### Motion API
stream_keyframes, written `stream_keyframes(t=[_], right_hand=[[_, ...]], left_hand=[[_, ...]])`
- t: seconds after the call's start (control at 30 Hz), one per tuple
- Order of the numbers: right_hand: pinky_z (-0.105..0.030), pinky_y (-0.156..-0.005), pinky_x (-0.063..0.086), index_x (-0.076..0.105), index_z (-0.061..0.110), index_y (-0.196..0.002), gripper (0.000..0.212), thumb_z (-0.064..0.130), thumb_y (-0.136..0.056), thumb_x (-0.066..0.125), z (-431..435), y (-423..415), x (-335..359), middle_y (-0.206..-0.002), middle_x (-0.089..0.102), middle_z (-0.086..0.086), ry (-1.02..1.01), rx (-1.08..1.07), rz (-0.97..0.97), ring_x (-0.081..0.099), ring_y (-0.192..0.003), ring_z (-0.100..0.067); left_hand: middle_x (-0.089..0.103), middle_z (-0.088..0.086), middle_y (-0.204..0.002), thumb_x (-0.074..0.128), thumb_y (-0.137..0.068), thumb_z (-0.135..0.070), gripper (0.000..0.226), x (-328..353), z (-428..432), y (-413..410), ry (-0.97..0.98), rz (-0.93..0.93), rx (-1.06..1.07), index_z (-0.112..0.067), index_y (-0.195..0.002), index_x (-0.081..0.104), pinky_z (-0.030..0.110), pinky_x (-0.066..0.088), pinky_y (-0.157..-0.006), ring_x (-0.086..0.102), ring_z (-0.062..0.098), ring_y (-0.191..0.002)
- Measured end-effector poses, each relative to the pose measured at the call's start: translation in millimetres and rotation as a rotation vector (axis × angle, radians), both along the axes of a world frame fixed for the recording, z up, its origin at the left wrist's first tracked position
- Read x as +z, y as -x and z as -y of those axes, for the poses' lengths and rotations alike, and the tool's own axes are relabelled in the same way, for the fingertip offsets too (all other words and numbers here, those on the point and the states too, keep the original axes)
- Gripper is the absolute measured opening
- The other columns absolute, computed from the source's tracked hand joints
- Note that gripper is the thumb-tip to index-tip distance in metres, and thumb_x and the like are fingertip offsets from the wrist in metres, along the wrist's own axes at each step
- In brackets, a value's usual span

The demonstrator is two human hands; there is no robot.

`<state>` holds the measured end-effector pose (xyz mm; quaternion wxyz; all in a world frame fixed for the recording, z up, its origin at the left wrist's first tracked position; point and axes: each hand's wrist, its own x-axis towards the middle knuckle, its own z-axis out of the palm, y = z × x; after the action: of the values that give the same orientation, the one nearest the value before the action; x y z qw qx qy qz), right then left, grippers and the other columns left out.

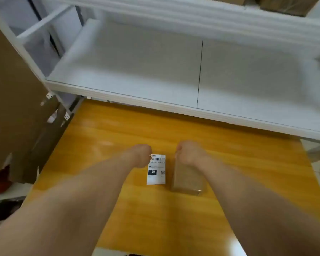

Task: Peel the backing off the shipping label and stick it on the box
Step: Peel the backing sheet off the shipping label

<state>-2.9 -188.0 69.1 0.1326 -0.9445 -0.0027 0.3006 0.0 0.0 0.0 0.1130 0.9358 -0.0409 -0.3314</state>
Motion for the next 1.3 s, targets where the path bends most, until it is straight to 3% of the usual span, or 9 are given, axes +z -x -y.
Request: stream_keyframes(t=[0.4, 0.57, 0.73, 0.9, 1.03, 1.1, 1.17, 1.23, 1.3], right_hand=[[-0.037, -0.091, 0.053, 0.068, 0.011, -0.116, 0.027, 0.015, -0.098, 0.049, -7.7, -7.3, -28.0, -0.121, 0.069, -0.008, 0.003, 0.096, -0.053, 0.062, -0.111, -0.027], [-0.031, -0.081, 0.047, 0.064, 0.015, -0.123, 0.029, 0.019, -0.099, 0.049, -9.3, -12.9, -38.0, -0.128, 0.064, -0.005, -0.033, 0.113, -0.053, 0.059, -0.116, -0.026], [-0.034, -0.091, 0.048, 0.064, 0.016, -0.125, 0.030, 0.021, -0.098, 0.052, -11.9, -12.8, -51.1, -0.131, 0.063, -0.006, -0.079, 0.121, -0.088, 0.057, -0.119, -0.026], [-0.034, -0.092, 0.050, 0.063, 0.016, -0.127, 0.031, 0.023, -0.098, 0.054, -12.3, -12.7, -53.4, -0.131, 0.063, -0.006, -0.090, 0.105, -0.091, 0.058, -0.118, -0.026], [-0.034, -0.093, 0.051, 0.065, 0.016, -0.123, 0.028, 0.022, -0.098, 0.055, -10.7, -11.5, -52.6, -0.129, 0.064, -0.006, -0.118, 0.054, -0.077, 0.059, -0.117, -0.025], [-0.031, -0.087, 0.049, 0.066, 0.016, -0.121, 0.027, 0.022, -0.097, 0.055, -8.8, -10.0, -51.2, -0.127, 0.065, -0.006, -0.135, 0.012, -0.074, 0.060, -0.114, -0.025], [-0.029, -0.082, 0.047, 0.068, 0.016, -0.118, 0.025, 0.021, -0.096, 0.056, -7.1, -9.2, -49.2, -0.125, 0.066, -0.005, -0.160, -0.039, -0.070, 0.060, -0.112, -0.023], [-0.028, -0.079, 0.046, 0.068, 0.016, -0.114, 0.022, 0.021, -0.095, 0.059, -6.3, -10.4, -44.5, -0.121, 0.068, -0.006, -0.195, -0.104, -0.040, 0.062, -0.109, -0.023], [-0.029, -0.075, 0.047, 0.068, 0.016, -0.112, 0.020, 0.018, -0.093, 0.060, -6.2, -12.3, -35.3, -0.116, 0.070, -0.008, -0.230, -0.178, 0.012, 0.064, -0.103, -0.024]], left_hand=[[0.023, 0.014, -0.160, 0.045, -0.098, -0.011, 0.049, -35.8, 0.8, -3.0, -0.050, -0.056, -0.087, -0.019, -0.146, 0.045, 0.048, 0.034, -0.115, 0.035, 0.038, -0.142], [0.026, 0.011, -0.159, 0.047, -0.097, -0.014, 0.049, -56.8, 2.4, -3.7, -0.059, -0.089, -0.126, -0.021, -0.144, 0.048, 0.052, 0.031, -0.115, 0.026, 0.039, -0.144], [0.024, 0.004, -0.159, 0.048, -0.097, -0.017, 0.048, -73.5, 4.5, -2.7, -0.014, -0.130, -0.055, -0.025, -0.144, 0.048, 0.050, 0.031, -0.115, 0.022, 0.034, -0.146], [0.031, 0.009, -0.152, 0.043, -0.102, -0.013, 0.048, -75.7, 11.7, -5.8, 0.103, -0.163, 0.045, -0.008, -0.149, 0.032, 0.042, 0.026, -0.118, 0.020, 0.029, -0.145], [0.038, 0.013, -0.147, 0.046, -0.100, -0.011, 0.041, -67.0, 9.1, -6.7, 0.084, -0.135, 0.072, -0.006, -0.141, 0.046, 0.041, 0.040, -0.109, 0.038, 0.036, -0.136], [0.054, 0.016, -0.130, 0.048, -0.097, -0.006, 0.032, -61.2, 5.1, -11.1, 0.139, -0.086, 0.114, 0.000, -0.127, 0.057, 0.035, 0.052, -0.079, 0.056, 0.037, -0.116], [0.062, 0.009, -0.094, 0.046, -0.093, 0.000, 0.024, -45.8, 3.0, -13.3, 0.234, -0.012, 0.171, 0.002, -0.104, 0.067, 0.029, 0.041, -0.056, 0.061, 0.039, -0.087], [0.064, 0.007, -0.087, 0.048, -0.093, -0.005, 0.026, -27.9, 2.1, -13.8, 0.330, 0.063, 0.224, -0.007, -0.097, 0.073, 0.033, 0.046, -0.060, 0.060, 0.033, -0.080], [0.071, 0.008, -0.107, 0.052, -0.096, -0.014, 0.027, -7.0, 2.7, -12.8, 0.407, 0.136, 0.308, -0.011, -0.110, 0.075, 0.038, 0.054, -0.072, 0.066, 0.027, -0.091]])
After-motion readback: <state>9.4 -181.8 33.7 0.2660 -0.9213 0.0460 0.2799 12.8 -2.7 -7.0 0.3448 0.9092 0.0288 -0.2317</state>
